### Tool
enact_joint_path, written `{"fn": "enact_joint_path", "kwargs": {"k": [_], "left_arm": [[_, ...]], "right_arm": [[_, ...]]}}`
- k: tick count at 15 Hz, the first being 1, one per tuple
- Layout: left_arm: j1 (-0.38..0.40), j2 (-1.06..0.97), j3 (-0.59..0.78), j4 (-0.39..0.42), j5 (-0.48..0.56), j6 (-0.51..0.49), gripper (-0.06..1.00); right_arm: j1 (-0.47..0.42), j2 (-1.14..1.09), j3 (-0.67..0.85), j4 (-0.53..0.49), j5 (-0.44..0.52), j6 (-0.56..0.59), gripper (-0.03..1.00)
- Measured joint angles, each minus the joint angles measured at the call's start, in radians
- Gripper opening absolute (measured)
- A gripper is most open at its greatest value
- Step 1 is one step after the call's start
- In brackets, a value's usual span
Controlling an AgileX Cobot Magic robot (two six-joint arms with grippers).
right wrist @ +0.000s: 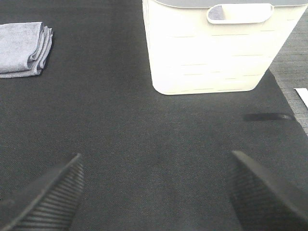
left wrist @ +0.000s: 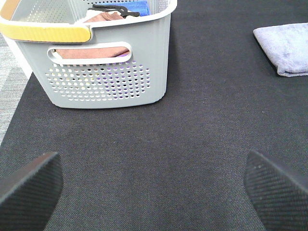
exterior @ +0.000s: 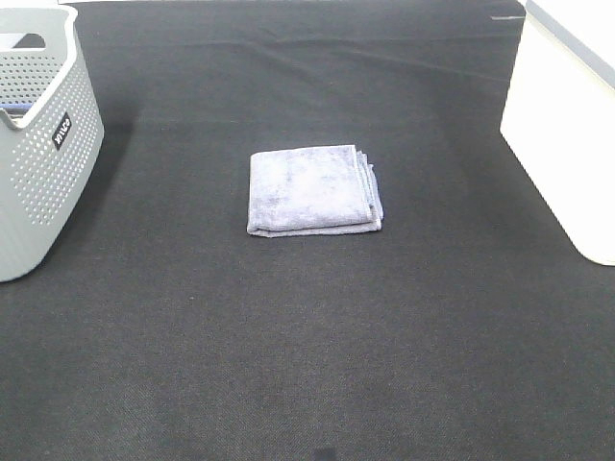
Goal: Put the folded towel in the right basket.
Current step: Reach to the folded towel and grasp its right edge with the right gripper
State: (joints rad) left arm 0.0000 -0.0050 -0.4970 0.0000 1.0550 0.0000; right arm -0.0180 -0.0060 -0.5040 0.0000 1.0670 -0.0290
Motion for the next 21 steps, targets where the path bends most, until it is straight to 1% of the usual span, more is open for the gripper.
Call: {"fn": "enact_joint_path", "kwargs": {"k": [19,21], "left_arm": [[0.0,0.0,0.0,0.0,0.0,0.0,0.97],[0.0,0.0,0.0,0.0,0.0,0.0,0.97]], "right_arm": [[0.0,0.0,0.0,0.0,0.0,0.0,0.77],[0.0,0.025,-0.011,0.0,-0.024,0.0,0.77]]}}
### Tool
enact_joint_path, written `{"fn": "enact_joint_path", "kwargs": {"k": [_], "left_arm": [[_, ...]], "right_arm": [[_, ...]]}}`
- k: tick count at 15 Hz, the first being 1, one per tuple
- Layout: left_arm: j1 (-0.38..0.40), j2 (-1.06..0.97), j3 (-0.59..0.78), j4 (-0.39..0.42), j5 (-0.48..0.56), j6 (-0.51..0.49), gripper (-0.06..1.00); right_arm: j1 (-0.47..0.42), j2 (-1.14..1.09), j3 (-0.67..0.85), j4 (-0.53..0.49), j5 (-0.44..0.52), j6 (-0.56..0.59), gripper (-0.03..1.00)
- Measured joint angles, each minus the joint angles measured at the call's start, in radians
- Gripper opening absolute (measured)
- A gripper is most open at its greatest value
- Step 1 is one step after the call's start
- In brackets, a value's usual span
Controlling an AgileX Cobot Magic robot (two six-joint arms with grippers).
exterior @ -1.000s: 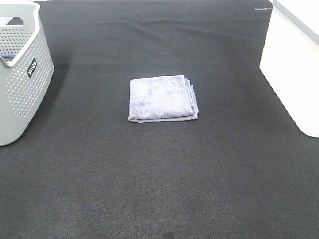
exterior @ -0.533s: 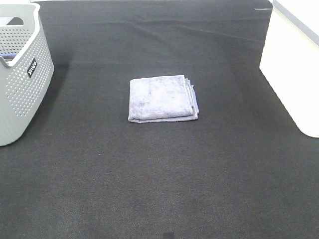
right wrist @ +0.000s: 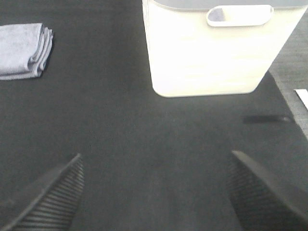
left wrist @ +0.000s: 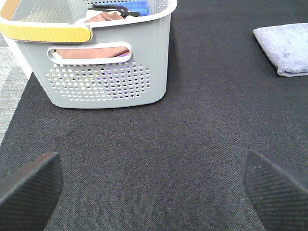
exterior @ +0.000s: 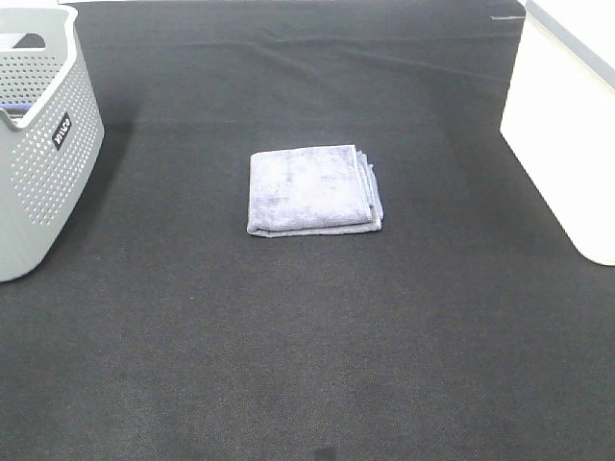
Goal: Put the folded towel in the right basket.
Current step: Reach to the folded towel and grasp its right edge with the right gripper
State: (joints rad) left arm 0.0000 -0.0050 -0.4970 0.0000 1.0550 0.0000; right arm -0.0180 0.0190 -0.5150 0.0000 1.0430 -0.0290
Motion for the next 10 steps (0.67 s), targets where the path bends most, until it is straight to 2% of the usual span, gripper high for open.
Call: {"fn": "enact_joint_path", "kwargs": {"k": [1,2,4,6,8,10], "left_arm": [[0.0,0.0,0.0,0.0,0.0,0.0,0.97],[0.0,0.0,0.0,0.0,0.0,0.0,0.97],[0.0,0.0,0.0,0.0,0.0,0.0,0.97],[0.0,0.0,0.0,0.0,0.0,0.0,0.97],[0.0,0.0,0.0,0.0,0.0,0.0,0.97],[0.0,0.0,0.0,0.0,0.0,0.0,0.97]], "right_arm": [[0.0,0.0,0.0,0.0,0.0,0.0,0.77],[0.0,0.04,-0.013,0.0,-0.054,0.0,0.77],[0.0,0.193,-0.051,0.0,-0.235,0.0,0.77],[0.0,0.377,-0.115,0.01,-0.338,0.0,0.77],[0.0,0.576,-0.22,0.044,-0.369,-0.002,0.77],[0.0,0.847,-0.416,0.109,-0.337,-0.025,0.77]]}}
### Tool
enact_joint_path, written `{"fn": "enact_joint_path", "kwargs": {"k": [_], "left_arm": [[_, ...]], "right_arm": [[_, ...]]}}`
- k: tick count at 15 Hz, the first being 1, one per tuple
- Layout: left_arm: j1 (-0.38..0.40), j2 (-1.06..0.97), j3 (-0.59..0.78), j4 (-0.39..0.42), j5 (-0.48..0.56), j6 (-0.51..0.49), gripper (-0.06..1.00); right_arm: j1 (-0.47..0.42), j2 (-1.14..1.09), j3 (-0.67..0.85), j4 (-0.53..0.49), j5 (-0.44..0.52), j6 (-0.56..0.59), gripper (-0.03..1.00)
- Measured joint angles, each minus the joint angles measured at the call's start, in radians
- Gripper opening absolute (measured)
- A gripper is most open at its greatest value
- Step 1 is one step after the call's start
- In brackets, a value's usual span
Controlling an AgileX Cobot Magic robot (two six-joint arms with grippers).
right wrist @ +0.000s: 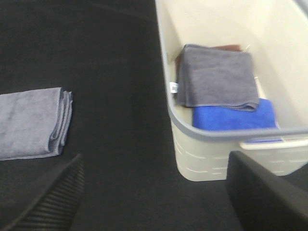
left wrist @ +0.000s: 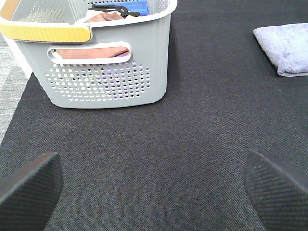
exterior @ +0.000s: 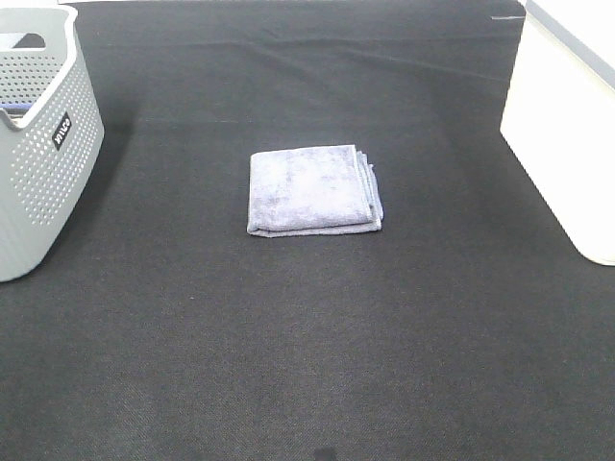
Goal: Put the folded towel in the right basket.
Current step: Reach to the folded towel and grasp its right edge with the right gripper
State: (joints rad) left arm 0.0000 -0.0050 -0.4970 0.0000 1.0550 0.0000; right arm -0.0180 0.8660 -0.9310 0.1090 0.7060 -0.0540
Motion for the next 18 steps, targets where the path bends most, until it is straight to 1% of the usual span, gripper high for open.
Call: {"fn": "enact_joint_path", "kwargs": {"k": [2,5,7,8,9,12,14,15,17,18], "left_arm": [[0.0,0.0,0.0,0.0,0.0,0.0,0.97],[0.0,0.0,0.0,0.0,0.0,0.0,0.97],[0.0,0.0,0.0,0.0,0.0,0.0,0.97],[0.0,0.0,0.0,0.0,0.0,0.0,0.97],[0.0,0.0,0.0,0.0,0.0,0.0,0.97],[0.0,0.0,0.0,0.0,0.0,0.0,0.97],[0.0,0.0,0.0,0.0,0.0,0.0,0.97],[0.0,0.0,0.0,0.0,0.0,0.0,0.97],[0.0,0.0,0.0,0.0,0.0,0.0,0.97],[0.0,0.0,0.0,0.0,0.0,0.0,0.97]], "right_arm": [[0.0,0.218,-0.176,0.072,0.09,-0.039,0.76],[0.0,0.517,-0.46,0.171,0.301,-0.113,0.76],[0.0,0.692,-0.64,0.219,0.403,-0.129,0.76],[0.02,0.785,-0.753,0.225,0.427,-0.13,0.76],[0.02,0.785,-0.753,0.225,0.427,-0.13,0.76],[0.13,0.957,-0.931,0.221,0.443,-0.13,0.76],[0.199,1.071,-1.029,0.221,0.482,-0.129,0.76],[0.22,1.129,-1.07,0.225,0.5,-0.129,0.76],[0.23,1.249,-1.136,0.292,0.506,-0.127,0.76],[0.23,1.325,-1.166,0.348,0.51,-0.126,0.76]]}}
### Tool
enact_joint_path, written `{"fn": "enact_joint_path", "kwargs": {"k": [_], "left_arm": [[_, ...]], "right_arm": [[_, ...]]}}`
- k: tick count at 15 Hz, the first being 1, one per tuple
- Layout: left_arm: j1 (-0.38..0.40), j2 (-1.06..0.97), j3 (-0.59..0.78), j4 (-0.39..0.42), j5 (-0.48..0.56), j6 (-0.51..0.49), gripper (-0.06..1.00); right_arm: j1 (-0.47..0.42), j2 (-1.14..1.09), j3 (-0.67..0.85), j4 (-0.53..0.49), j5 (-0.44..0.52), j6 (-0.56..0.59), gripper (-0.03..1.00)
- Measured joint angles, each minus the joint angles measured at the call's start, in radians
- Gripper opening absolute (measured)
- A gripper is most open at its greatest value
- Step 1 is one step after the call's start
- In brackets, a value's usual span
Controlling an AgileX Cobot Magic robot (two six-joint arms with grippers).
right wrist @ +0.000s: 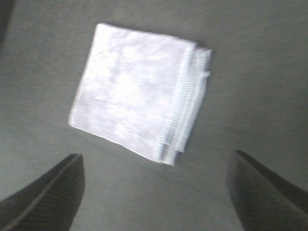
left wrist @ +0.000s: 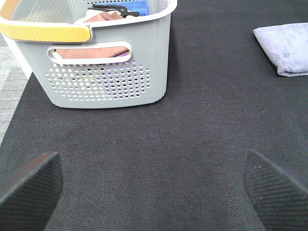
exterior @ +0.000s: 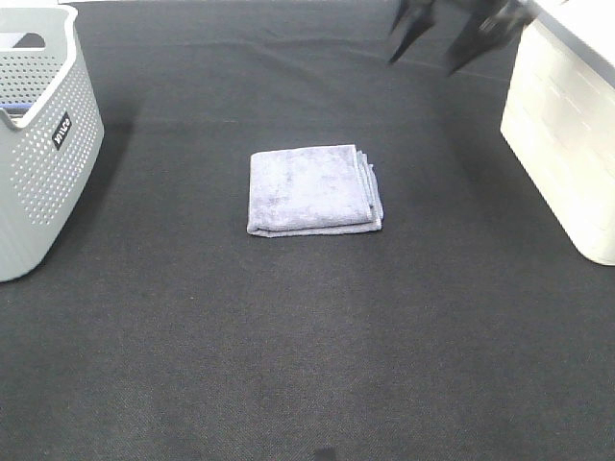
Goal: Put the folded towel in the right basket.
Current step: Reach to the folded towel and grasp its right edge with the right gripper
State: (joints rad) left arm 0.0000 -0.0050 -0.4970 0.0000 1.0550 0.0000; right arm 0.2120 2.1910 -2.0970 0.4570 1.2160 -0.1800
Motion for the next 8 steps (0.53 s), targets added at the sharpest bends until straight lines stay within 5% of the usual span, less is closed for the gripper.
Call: {"fn": "enact_joint_path", "kwargs": {"k": [8], "left_arm": [[0.0,0.0,0.0,0.0,0.0,0.0,0.97]], "right_arm": [[-0.001,0.308,-0.099,0.033,0.001,-0.012,0.76]]}}
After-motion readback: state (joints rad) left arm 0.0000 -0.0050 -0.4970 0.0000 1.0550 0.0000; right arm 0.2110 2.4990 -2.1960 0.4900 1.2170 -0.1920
